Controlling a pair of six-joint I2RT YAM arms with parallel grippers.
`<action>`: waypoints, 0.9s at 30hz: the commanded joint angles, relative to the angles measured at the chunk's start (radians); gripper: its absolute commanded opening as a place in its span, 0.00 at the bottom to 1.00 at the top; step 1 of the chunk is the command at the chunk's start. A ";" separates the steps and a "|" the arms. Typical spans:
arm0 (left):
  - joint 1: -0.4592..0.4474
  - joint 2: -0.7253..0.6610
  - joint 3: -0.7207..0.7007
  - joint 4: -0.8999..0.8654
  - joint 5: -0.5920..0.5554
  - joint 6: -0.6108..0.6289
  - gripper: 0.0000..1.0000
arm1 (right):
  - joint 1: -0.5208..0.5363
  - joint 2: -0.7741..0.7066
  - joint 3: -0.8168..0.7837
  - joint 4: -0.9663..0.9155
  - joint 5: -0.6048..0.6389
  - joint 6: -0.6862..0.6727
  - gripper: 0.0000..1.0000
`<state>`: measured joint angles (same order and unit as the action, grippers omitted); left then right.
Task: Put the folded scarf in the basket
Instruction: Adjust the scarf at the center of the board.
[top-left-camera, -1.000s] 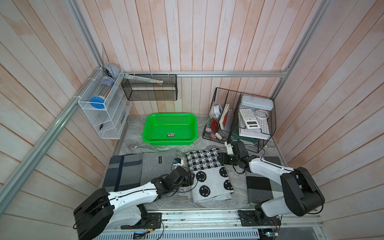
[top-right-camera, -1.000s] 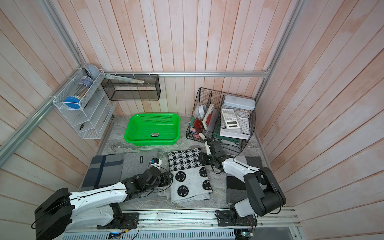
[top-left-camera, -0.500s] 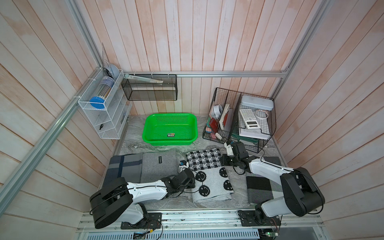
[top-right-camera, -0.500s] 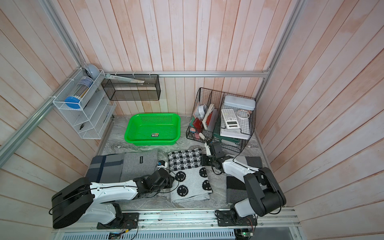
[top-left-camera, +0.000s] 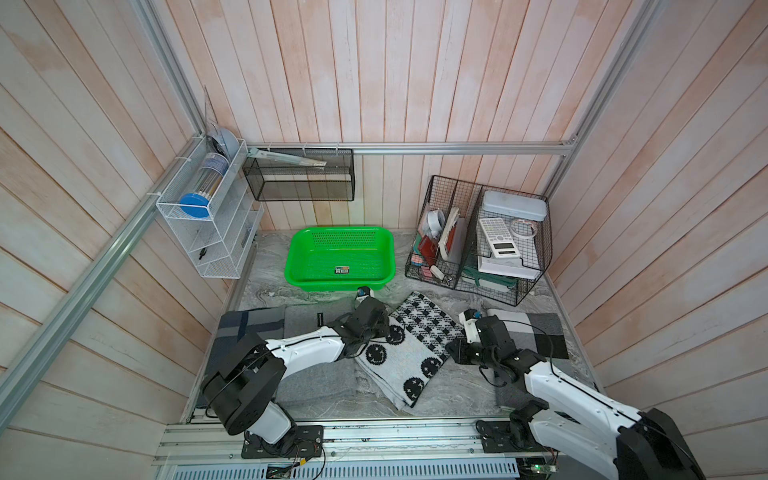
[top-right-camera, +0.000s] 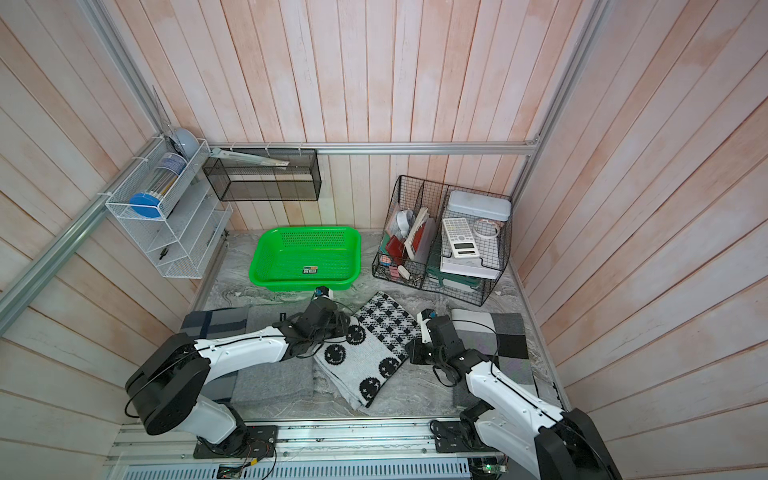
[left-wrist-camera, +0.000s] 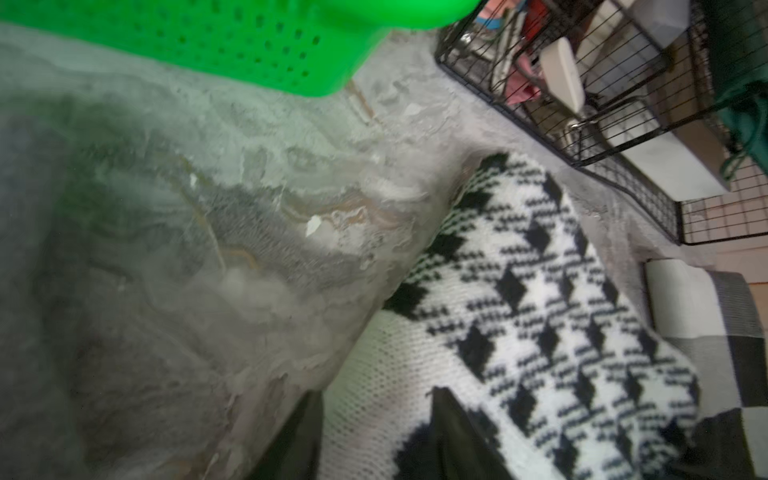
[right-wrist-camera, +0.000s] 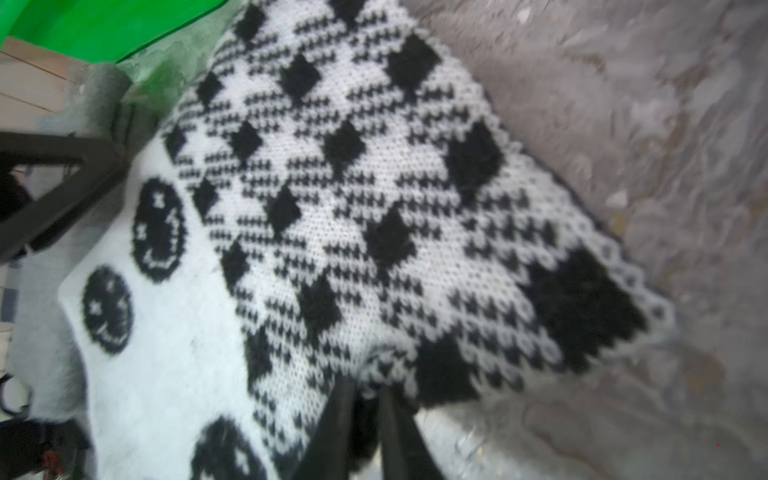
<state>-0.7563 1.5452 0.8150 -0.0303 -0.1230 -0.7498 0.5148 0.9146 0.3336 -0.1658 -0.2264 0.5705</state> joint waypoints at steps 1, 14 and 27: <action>-0.001 -0.044 0.022 -0.057 0.015 0.044 0.84 | 0.010 -0.157 -0.018 -0.136 0.076 0.092 0.65; -0.177 -0.532 -0.309 -0.233 -0.107 -0.313 0.84 | -0.120 -0.055 0.066 0.060 0.171 -0.068 0.81; -0.426 -0.480 -0.407 -0.121 -0.198 -0.585 0.82 | -0.177 0.308 0.169 0.112 0.137 -0.093 0.63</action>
<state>-1.1690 1.0374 0.4072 -0.1928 -0.2710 -1.2701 0.3443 1.1961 0.4744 -0.0551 -0.0685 0.4953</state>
